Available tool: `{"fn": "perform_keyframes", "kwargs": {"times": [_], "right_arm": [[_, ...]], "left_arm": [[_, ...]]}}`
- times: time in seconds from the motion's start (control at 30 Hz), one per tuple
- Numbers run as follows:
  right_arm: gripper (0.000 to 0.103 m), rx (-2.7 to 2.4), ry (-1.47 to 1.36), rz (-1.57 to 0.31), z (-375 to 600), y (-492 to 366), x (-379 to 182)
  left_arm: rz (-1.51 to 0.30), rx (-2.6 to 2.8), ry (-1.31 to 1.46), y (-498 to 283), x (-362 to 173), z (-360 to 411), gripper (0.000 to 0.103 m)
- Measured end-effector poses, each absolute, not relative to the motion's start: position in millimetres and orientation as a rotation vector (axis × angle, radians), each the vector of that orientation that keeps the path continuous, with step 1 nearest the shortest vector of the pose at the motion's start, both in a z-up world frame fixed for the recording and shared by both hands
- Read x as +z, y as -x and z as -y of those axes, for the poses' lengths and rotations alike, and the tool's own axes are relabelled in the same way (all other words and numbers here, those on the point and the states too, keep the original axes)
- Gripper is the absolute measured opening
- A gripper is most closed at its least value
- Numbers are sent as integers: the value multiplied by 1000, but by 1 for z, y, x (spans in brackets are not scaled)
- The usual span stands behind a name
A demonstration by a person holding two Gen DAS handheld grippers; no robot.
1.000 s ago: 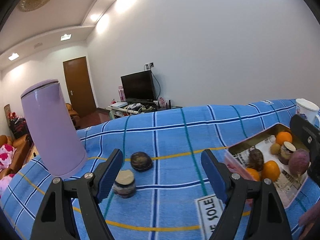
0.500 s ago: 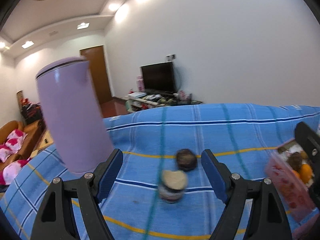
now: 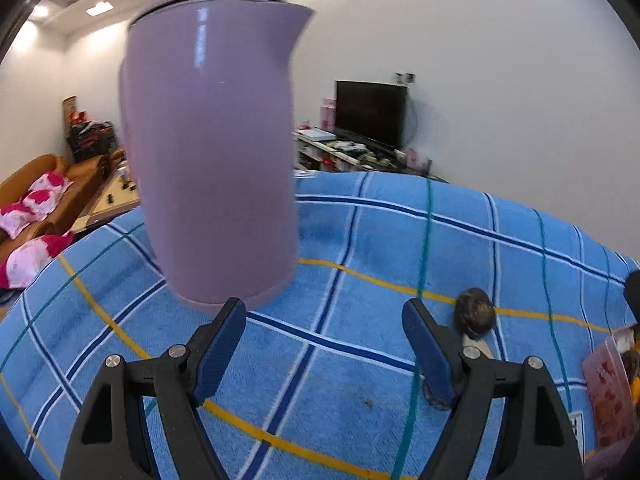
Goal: Organize fruits
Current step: 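Grasp a cut taro piece with the left gripper while the right grasps the dark round fruit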
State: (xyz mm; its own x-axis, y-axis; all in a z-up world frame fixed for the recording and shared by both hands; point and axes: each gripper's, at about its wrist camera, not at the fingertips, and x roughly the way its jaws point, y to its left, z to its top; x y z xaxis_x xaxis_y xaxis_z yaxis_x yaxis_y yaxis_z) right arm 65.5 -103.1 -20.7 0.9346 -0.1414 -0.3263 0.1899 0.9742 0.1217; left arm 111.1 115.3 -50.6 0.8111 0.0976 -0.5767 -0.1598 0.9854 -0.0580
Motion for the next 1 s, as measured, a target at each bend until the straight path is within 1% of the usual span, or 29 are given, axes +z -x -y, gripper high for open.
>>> {"fn": "perform_keyframes", "kwargs": {"times": [0.17,0.33,0.43,0.5,0.53,0.67,0.7,0.73,0.77,0.87,1.0], "right_arm": [[103,-151,-149,-295,103,-57,-18],[103,-145,-208,-311,116,-54,-20],[103,-136,-221,-317,119,-54,-20],[103,-130,-222,-319,119,-54,-20],[103,-128,-222,-321,119,-54,-20],[103,-118,-212,-329,118,-55,-20],[103,-116,-204,-330,116,-55,-20],[103,-114,-197,-330,114,-55,-20],[103,-110,-189,-331,112,-55,-19],[103,-104,-157,-335,105,-56,-19],[103,-97,-115,-356,96,-59,-19]], "left_arm": [[-644,-58,76,-107,-48,-86,81],[-741,-135,-45,-124,-57,-47,81],[-779,-90,-96,-141,-68,-39,81],[-821,-84,-73,-150,-75,-44,80],[-837,-90,-43,-154,-77,-48,74],[-831,-157,77,-158,-76,-64,64],[-827,-183,85,-154,-78,-65,54],[-821,-208,85,-153,-76,-63,42],[-808,-231,75,-151,-74,-60,40],[-800,-195,35,-150,-71,-59,40],[-797,-144,72,-148,-69,-84,40]]}}
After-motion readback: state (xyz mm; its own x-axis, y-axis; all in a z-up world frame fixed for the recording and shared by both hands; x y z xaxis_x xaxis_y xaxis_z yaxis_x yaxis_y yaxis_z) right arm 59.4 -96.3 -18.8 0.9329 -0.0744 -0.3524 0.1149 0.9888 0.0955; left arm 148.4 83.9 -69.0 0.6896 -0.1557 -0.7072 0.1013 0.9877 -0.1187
